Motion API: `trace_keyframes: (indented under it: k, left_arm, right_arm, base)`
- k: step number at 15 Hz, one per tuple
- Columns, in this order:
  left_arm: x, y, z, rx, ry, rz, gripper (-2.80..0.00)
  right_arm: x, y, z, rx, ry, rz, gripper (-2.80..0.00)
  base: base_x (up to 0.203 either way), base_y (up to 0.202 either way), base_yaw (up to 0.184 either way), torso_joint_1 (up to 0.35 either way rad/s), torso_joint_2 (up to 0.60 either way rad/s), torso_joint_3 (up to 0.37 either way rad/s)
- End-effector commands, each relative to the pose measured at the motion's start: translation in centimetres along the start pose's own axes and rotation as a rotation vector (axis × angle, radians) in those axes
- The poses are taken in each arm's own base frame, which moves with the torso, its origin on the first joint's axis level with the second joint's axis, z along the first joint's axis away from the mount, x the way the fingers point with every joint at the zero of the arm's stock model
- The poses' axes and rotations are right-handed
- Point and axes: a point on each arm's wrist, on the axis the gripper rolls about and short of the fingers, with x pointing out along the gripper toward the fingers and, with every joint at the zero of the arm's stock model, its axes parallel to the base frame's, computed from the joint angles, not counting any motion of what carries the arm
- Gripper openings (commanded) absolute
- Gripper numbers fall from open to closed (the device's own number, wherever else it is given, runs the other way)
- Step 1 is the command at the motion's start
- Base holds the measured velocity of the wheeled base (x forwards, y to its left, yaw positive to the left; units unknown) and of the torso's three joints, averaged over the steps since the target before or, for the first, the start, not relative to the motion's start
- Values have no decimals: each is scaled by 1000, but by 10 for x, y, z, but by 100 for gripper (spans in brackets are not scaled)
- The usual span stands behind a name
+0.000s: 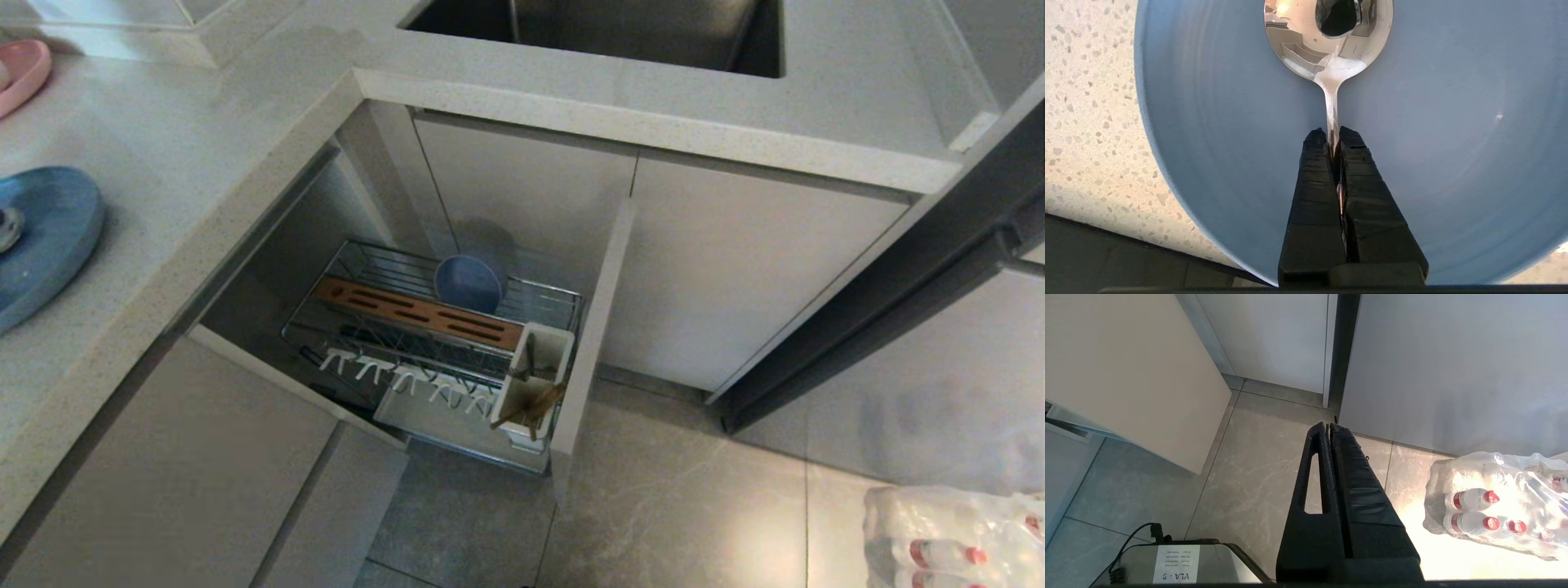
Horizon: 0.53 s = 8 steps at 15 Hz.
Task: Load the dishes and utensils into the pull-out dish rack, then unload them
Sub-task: Pick up the spoon and place it in the cupboard
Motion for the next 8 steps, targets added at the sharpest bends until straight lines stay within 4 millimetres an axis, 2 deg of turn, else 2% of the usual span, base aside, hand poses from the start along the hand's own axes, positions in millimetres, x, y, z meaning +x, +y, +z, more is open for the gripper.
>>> trace_keyframes:
  k: [1,5,8]
  left_arm:
    - [-8,-5,2,9,-16,2,-280]
    - [-28,-23,10,-40,-75,8,-280]
    - [-43,-47,20,-74,-127,-21,-280]
  right_arm:
    - [0,0,0,0,1,0,-280]
    - [0,0,0,0,1,0,-280]
    - [0,0,0,0,1,0,-280]
  base:
    - [0,0,0,0,0,0]
    - [0,0,0,0,0,0]
    - [0,0,0,0,0,0]
